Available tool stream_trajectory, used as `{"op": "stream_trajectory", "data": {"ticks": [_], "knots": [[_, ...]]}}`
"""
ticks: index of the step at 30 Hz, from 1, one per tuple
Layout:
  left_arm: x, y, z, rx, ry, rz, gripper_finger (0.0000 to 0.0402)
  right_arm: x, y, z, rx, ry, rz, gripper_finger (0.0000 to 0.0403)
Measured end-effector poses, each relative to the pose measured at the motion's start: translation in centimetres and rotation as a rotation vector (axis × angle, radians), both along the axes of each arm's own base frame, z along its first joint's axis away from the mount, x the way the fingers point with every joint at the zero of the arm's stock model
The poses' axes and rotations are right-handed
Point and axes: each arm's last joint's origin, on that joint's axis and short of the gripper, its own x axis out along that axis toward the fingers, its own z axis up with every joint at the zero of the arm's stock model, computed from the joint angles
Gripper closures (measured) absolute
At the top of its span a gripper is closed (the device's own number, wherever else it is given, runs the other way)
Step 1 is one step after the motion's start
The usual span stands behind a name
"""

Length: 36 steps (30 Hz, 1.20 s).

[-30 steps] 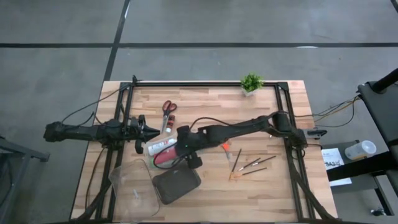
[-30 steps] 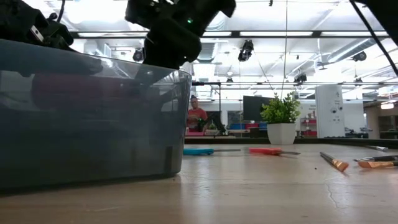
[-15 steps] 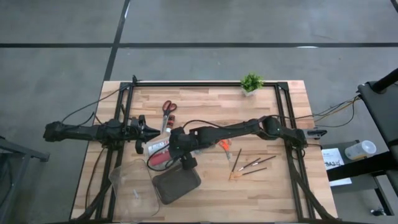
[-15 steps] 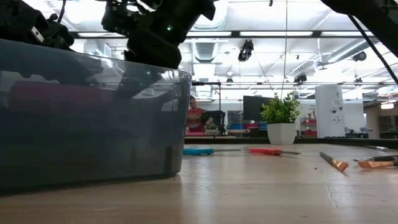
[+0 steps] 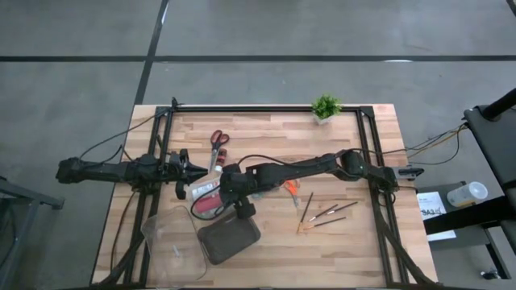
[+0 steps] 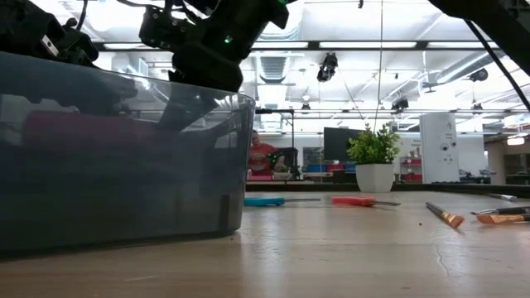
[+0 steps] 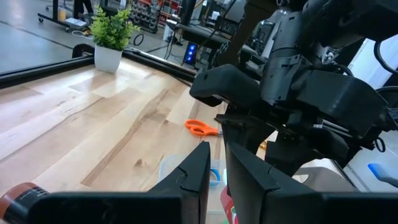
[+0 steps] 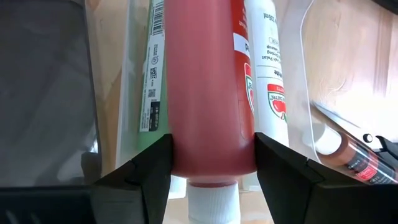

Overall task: Pick & Place Paint Supplies
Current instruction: Put the pink paint bottle into the top transparent bin, then put the brown paint bottle into the top transparent bin

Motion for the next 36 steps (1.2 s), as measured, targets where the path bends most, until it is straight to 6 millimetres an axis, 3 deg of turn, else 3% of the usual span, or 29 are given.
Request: {"op": "stream_trajectory", "data": {"ticks": [4,11,17,36], "knots": [[0.0,0.0,0.0,0.000,-0.001,0.000,0.0340,0.1,0.1,0.1,0.009,-0.017,0.004,0.0193],[0.0,0.0,0.0,0.000,-0.001,0.000,0.0340,0.2,0.3,0.1,0.045,-0.028,0.014,0.0127],[0.0,0.0,0.0,0.000,0.000,0.000,0.0340,0.2,0.2,0.1,0.041,-0.029,0.009,0.0096],[0.0,0.0,0.0,0.000,-0.001,0.000,0.0340,-0.8,0.2,3.5,0.044,-0.088,0.004,0.0092]]}}
